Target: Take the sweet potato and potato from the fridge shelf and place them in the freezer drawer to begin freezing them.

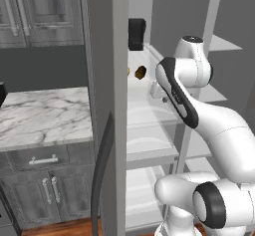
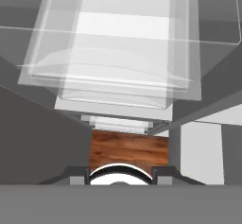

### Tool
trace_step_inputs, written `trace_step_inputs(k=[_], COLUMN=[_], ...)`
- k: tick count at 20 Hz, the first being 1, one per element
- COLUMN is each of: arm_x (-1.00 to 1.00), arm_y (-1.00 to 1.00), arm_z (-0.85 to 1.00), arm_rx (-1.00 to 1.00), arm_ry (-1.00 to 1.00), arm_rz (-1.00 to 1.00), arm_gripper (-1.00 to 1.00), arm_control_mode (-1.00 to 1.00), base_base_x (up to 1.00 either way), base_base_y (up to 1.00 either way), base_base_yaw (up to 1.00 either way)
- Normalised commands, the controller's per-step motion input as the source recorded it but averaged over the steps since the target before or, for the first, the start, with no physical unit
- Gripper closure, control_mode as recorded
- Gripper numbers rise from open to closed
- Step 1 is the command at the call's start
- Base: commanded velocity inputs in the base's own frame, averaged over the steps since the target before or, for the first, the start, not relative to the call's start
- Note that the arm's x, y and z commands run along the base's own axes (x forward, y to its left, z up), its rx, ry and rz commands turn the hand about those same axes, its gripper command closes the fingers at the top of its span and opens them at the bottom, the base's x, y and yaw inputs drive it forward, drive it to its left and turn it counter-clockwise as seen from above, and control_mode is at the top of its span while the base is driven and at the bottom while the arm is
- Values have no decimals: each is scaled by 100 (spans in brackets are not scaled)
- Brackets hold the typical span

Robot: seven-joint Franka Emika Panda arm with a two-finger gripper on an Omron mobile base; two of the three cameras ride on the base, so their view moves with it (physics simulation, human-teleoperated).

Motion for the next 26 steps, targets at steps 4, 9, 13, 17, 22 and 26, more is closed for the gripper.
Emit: trace_step_inputs(k=[4, 9, 13, 17, 22, 26], arm_x=[0, 0, 1, 16, 27, 50], arm_y=[0, 0, 6, 26, 1, 0], arm_z=[6, 37, 46, 33, 16, 1], arm_rx=[0, 2, 1, 0, 1, 0], arm_ry=[-8, -20, -21, -18, -13, 0], arm_rz=[0, 0, 0, -4, 0, 0], arm_gripper=[-100, -100, -100, -100, -100, -100], arm_control_mode=[-100, -100, -100, -100, -100, -100], base_base_x=[0, 0, 0, 0, 0, 0], base_base_y=[0, 0, 0, 0, 0, 0], base_base_yaw=[0, 0, 0, 0, 0, 0])
